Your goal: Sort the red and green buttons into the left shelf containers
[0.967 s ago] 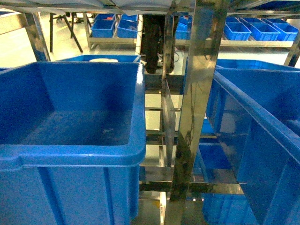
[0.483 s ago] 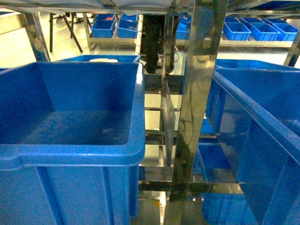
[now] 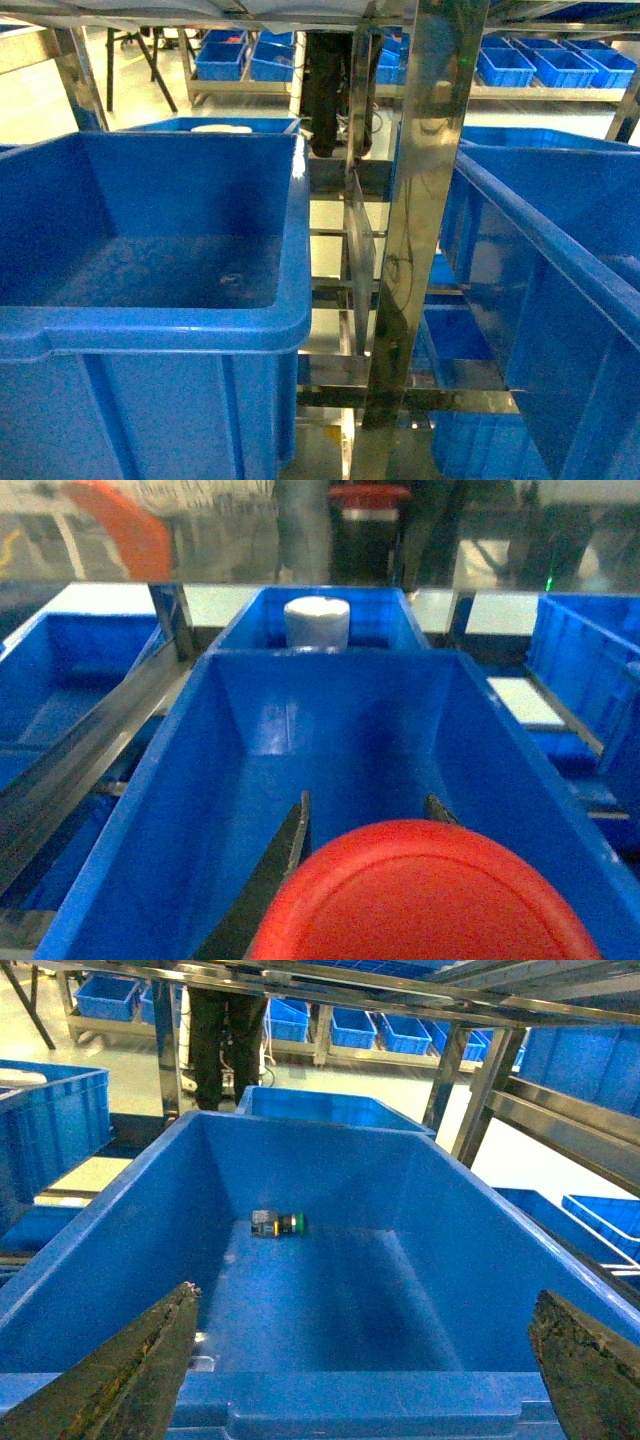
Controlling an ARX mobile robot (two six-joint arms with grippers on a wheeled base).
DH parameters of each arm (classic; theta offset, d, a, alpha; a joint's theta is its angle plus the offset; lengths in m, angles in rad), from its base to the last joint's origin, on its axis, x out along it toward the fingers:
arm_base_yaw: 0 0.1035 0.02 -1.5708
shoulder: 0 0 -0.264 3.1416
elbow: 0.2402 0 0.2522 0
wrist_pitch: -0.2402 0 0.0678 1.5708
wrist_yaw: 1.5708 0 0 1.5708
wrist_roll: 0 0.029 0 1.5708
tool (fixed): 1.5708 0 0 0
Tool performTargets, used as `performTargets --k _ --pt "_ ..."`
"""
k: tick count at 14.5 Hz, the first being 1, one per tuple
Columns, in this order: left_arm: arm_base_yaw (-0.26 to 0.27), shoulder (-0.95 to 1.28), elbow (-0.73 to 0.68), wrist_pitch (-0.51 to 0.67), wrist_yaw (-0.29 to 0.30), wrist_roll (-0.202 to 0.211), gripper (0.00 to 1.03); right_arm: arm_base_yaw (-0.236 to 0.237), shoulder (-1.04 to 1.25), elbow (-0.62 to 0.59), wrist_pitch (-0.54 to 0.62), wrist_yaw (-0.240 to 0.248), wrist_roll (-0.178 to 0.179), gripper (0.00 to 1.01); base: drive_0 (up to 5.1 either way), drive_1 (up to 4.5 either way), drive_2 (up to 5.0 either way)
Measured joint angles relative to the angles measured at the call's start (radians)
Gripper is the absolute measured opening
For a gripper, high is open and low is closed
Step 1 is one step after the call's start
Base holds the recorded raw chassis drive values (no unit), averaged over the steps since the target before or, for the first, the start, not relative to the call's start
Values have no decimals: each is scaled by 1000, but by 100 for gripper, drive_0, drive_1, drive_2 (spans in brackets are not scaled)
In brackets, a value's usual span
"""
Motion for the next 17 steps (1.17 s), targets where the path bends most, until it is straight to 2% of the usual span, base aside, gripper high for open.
performTargets --k 4,5,7,8,12,14,15,16,17 --pt "54 200 35 -7 77 13 26 0 0 0 0 1 0 98 0 0 0" --pt "64 245 35 2 82 26 26 0 0 0 0 1 0 98 0 0 0" --pt "100 400 48 43 114 77 26 0 0 0 0 2 0 98 0 0 0" --pt "108 431 67 35 122 83 26 0 0 0 0 2 0 98 0 0 0" --pt "119 489 111 8 136 83 26 0 0 0 0 1 0 98 0 0 0" --pt "142 599 192 -81 196 77 26 0 0 0 0 2 0 98 0 0 0" --pt "142 670 235 -97 199 78 26 0 0 0 0 2 0 98 0 0 0" --pt "141 718 263 -110 163 80 26 0 0 0 0 2 0 98 0 0 0" --pt "125 760 299 -160 168 80 26 0 0 0 0 2 0 98 0 0 0"
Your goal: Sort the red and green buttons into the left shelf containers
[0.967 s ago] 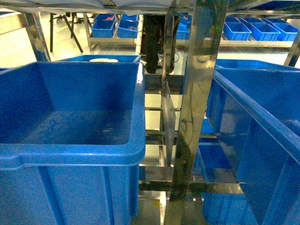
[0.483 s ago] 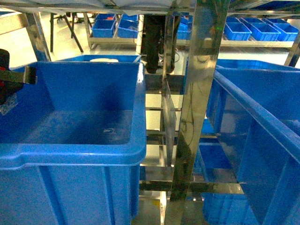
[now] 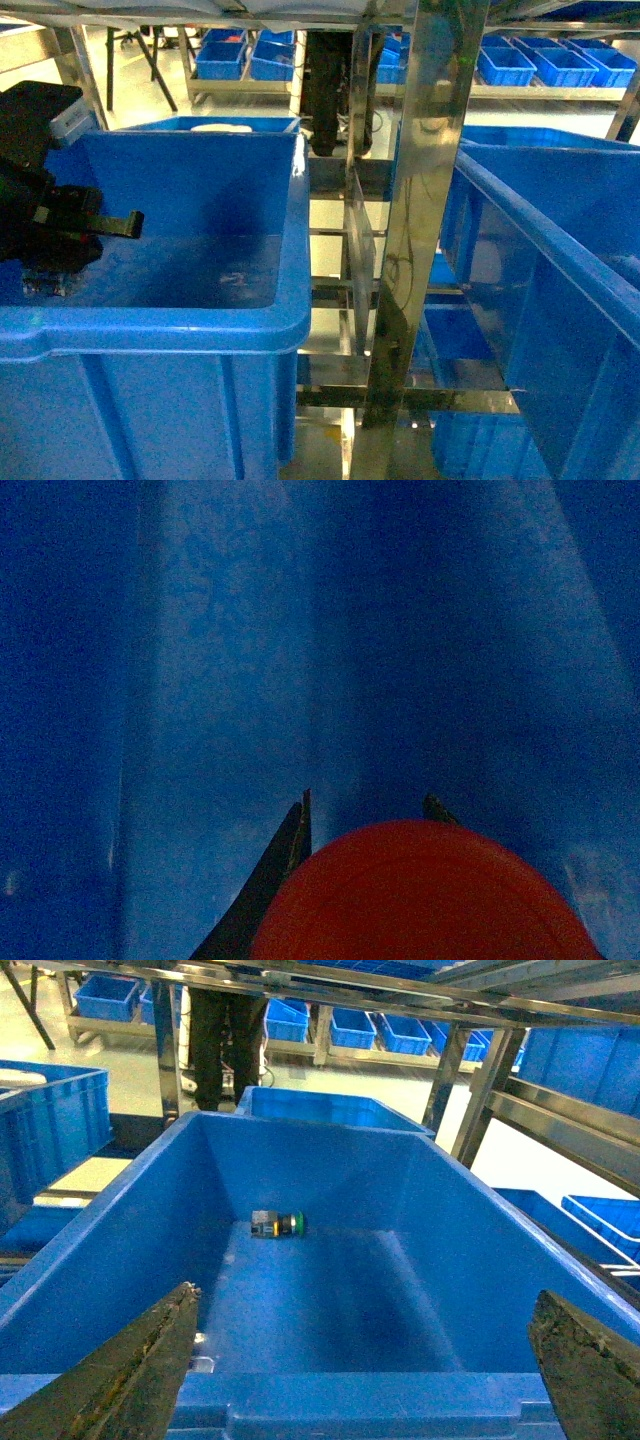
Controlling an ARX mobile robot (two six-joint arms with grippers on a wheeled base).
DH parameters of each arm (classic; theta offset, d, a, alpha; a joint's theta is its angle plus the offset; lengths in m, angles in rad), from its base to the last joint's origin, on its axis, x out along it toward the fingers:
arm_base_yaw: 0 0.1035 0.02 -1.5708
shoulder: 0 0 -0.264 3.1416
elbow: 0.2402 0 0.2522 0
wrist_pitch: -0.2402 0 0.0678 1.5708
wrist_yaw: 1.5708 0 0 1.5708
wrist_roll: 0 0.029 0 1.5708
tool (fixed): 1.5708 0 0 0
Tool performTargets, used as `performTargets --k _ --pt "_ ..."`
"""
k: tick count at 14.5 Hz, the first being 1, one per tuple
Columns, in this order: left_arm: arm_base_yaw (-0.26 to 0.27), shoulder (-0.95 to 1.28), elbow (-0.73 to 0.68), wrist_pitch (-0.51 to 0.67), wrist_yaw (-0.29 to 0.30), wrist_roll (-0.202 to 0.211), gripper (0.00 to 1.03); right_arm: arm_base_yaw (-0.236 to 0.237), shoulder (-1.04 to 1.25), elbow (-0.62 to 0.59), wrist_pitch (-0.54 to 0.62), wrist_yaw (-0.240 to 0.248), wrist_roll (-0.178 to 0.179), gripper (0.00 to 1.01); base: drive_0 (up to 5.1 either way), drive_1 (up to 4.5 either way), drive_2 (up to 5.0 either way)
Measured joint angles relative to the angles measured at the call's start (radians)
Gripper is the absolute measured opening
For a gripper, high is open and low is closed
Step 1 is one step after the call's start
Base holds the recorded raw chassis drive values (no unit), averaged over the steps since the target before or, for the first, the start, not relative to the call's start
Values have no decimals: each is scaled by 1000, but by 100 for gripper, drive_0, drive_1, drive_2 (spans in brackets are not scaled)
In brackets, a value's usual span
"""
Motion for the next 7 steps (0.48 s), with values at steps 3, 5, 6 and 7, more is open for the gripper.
performTargets --k 3,5,6,7 --pt "-5 1 20 26 -1 -5 26 0 0 0 0 0 0 98 0 0 0" --pt "-1 1 10 40 5 -5 44 0 0 0 0 0 0 98 0 0 0" --pt "1 0 -6 49 19 -6 69 0 0 0 0 0 0 98 0 0 0" --pt "-1 0 -7 52 29 -8 78 0 0 0 0 0 0 98 0 0 0"
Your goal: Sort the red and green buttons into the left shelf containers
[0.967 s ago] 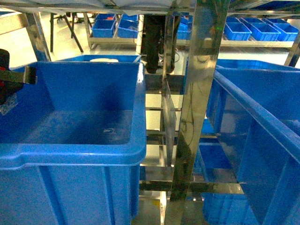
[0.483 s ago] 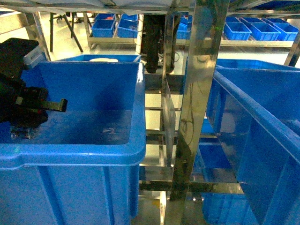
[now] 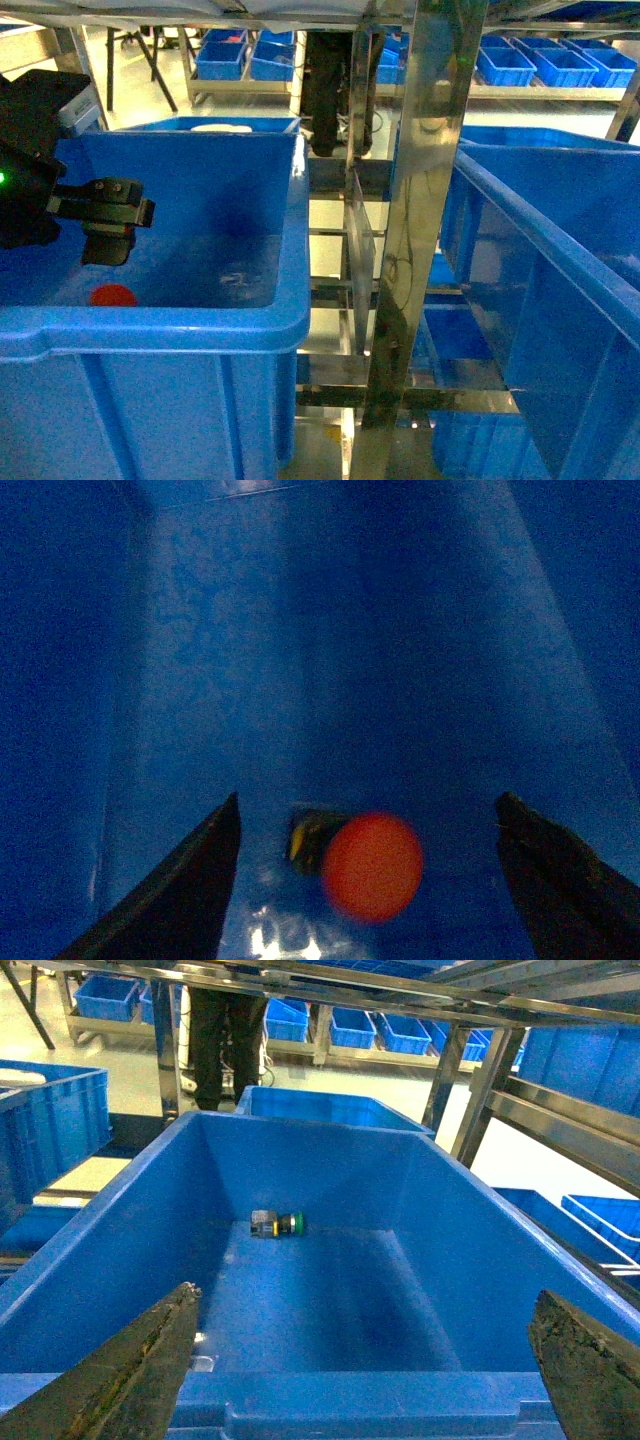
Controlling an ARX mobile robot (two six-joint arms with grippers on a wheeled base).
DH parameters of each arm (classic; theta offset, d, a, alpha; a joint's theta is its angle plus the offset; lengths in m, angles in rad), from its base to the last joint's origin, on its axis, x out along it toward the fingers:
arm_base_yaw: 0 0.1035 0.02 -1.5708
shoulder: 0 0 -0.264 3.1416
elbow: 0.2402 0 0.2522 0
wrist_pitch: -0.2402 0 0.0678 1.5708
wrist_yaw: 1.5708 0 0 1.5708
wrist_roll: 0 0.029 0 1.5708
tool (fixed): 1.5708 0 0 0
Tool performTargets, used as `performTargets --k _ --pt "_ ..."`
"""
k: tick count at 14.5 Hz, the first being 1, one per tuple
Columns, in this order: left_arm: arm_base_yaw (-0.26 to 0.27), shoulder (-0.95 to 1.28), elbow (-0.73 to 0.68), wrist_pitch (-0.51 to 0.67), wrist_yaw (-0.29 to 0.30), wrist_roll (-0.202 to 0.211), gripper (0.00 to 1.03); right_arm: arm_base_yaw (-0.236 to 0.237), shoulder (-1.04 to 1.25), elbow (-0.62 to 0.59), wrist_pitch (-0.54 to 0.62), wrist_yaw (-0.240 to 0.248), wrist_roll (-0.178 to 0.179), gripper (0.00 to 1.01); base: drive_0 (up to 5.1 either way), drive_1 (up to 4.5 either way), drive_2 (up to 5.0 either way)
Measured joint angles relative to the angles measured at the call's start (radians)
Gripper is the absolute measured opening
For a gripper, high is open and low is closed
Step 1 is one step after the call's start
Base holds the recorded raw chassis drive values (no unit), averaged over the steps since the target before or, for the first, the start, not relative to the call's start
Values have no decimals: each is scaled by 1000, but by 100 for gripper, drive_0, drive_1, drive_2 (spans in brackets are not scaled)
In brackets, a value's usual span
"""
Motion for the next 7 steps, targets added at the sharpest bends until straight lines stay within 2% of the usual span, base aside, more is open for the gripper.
performTargets --k 2,3,5,7 --pt "-3 -14 0 12 10 -19 100 0 0 0 0 0 0 98 0 0 0" --pt "-3 -44 -27 43 14 -44 98 0 0 0 0 0 0 98 0 0 0" --pt "12 -101 -92 117 50 -69 98 0 0 0 0 0 0 98 0 0 0" --pt "34 -190 -178 167 62 -89 98 0 0 0 0 0 0 98 0 0 0"
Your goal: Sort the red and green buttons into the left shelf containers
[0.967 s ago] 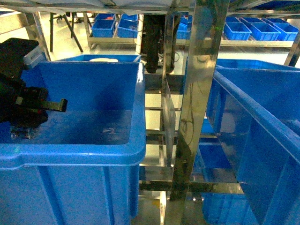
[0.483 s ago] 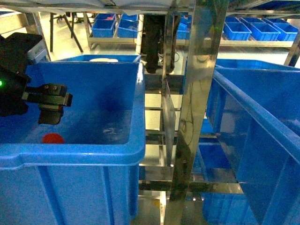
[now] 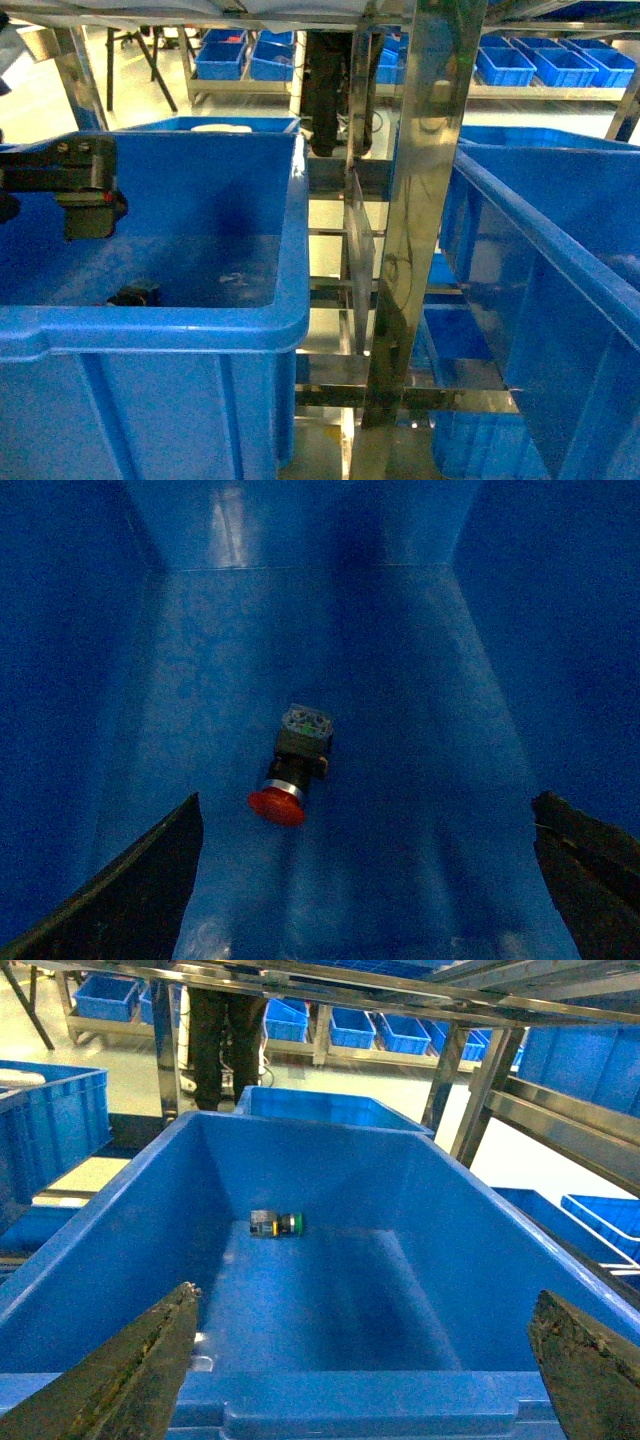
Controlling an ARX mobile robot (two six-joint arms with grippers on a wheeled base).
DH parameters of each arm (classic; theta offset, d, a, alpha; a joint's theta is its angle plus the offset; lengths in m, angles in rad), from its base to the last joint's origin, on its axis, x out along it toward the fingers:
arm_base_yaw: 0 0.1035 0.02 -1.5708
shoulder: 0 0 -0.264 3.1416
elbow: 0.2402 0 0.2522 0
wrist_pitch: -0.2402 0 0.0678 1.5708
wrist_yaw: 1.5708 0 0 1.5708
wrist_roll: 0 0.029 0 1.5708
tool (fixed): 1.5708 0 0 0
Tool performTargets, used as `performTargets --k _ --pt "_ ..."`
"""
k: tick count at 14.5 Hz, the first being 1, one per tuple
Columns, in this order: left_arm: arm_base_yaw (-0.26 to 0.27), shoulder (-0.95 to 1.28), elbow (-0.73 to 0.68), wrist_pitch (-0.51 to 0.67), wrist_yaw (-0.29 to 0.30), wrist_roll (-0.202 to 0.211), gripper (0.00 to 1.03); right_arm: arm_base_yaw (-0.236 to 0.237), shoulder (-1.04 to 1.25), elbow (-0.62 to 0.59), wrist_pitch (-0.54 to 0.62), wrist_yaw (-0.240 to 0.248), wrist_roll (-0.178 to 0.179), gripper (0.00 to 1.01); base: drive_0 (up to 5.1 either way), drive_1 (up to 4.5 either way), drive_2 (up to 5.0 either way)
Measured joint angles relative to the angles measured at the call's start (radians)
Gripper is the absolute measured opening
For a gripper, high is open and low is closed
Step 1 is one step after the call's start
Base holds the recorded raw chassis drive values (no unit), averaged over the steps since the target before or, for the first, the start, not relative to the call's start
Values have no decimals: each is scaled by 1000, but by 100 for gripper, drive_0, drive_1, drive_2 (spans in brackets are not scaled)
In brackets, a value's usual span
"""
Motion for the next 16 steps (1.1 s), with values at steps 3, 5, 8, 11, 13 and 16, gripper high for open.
performTargets --k 3,5,8,11,13,16 --pt "13 -129 -75 35 24 -37 98 0 0 0 0 0 0 98 0 0 0" --pt "21 -294 -112 6 51 -44 98 0 0 0 0 0 0 98 0 0 0" --pt "31 -551 -107 -103 -13 -48 98 0 0 0 0 0 0 98 0 0 0" --pt "-33 -721 -103 -198 -104 -37 98 0 0 0 -1 0 0 98 0 0 0" --pt "-39 -732 -101 -200 -108 -36 98 0 0 0 0 0 0 98 0 0 0" --pt "-18 -763 -211 33 -64 23 84 -15 -11 -27 88 -97 48 86 0 0 0"
